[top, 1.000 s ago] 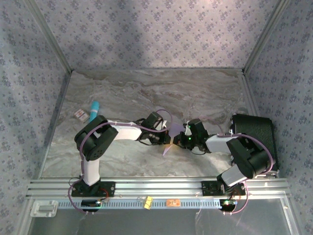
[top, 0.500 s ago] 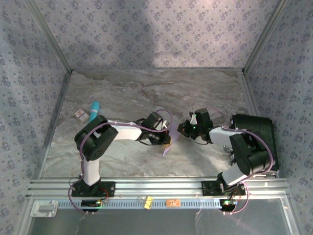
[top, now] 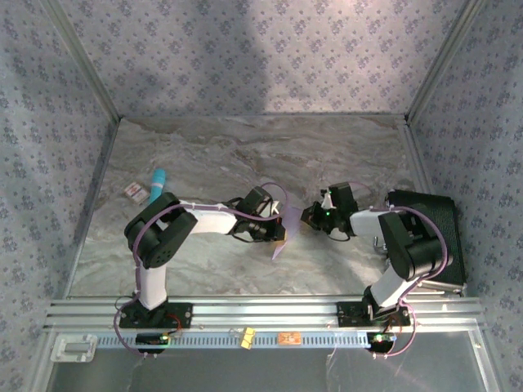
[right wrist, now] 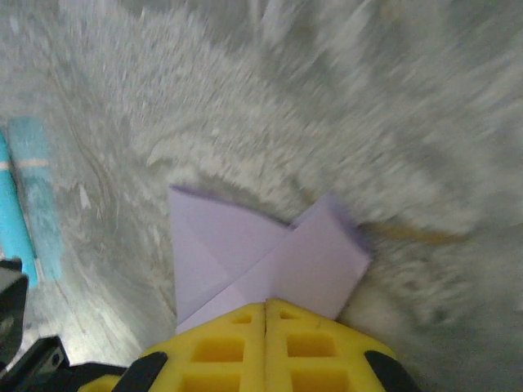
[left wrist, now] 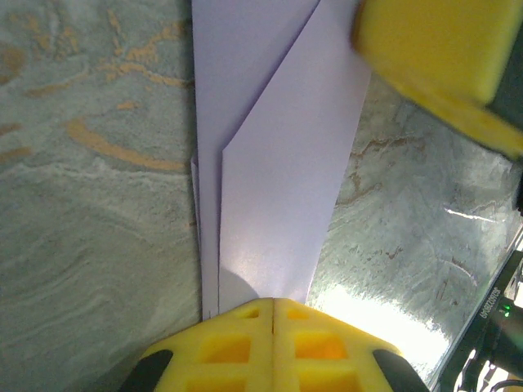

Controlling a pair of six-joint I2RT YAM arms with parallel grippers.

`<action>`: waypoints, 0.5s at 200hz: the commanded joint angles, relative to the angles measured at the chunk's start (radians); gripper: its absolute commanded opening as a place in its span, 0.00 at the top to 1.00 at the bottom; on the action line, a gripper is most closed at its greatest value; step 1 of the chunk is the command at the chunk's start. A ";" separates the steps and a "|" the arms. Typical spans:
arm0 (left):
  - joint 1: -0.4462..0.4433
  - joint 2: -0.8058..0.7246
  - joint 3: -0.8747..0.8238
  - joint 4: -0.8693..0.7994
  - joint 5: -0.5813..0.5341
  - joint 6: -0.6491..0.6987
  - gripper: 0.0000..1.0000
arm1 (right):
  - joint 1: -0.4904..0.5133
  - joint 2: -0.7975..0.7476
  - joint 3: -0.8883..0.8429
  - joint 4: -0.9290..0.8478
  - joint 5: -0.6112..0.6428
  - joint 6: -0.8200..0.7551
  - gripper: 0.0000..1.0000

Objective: Fold a paper plane with a square sheet of paper (pick it up from the middle)
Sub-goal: Fold the wing for the fifth time at the center of the table.

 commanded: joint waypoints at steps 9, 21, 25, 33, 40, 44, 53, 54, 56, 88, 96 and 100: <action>0.003 0.035 -0.043 -0.188 -0.074 0.021 1.00 | -0.081 0.004 0.012 -0.011 0.015 -0.023 0.94; 0.003 0.033 -0.043 -0.192 -0.076 0.024 1.00 | -0.094 -0.010 0.009 0.016 -0.006 -0.005 0.94; 0.004 0.031 -0.045 -0.192 -0.078 0.024 1.00 | -0.092 -0.020 0.011 0.018 -0.010 -0.002 0.94; 0.004 0.029 -0.046 -0.191 -0.080 0.022 1.00 | -0.087 -0.041 0.012 0.018 -0.013 -0.001 0.94; 0.004 0.029 -0.046 -0.189 -0.081 0.020 1.00 | -0.081 -0.063 0.009 0.010 -0.007 -0.003 0.94; 0.004 0.029 -0.046 -0.187 -0.081 0.018 1.00 | -0.076 -0.073 0.007 0.006 -0.002 -0.005 0.94; 0.004 0.029 -0.046 -0.183 -0.079 0.016 1.00 | -0.065 -0.095 0.002 -0.004 0.006 -0.006 0.93; 0.004 0.029 -0.046 -0.184 -0.079 0.015 1.00 | -0.064 -0.098 0.001 -0.004 0.007 -0.006 0.93; 0.004 0.030 -0.046 -0.182 -0.079 0.013 1.00 | -0.061 -0.101 0.000 -0.005 0.007 -0.006 0.93; 0.003 0.034 -0.043 -0.181 -0.077 0.013 1.00 | 0.005 -0.119 -0.018 0.005 -0.007 0.007 0.93; 0.004 0.033 -0.043 -0.182 -0.076 0.014 1.00 | 0.024 -0.119 -0.021 0.002 -0.002 0.012 0.93; 0.003 0.032 -0.043 -0.183 -0.076 0.014 1.00 | 0.032 -0.118 -0.024 0.002 0.003 0.013 0.93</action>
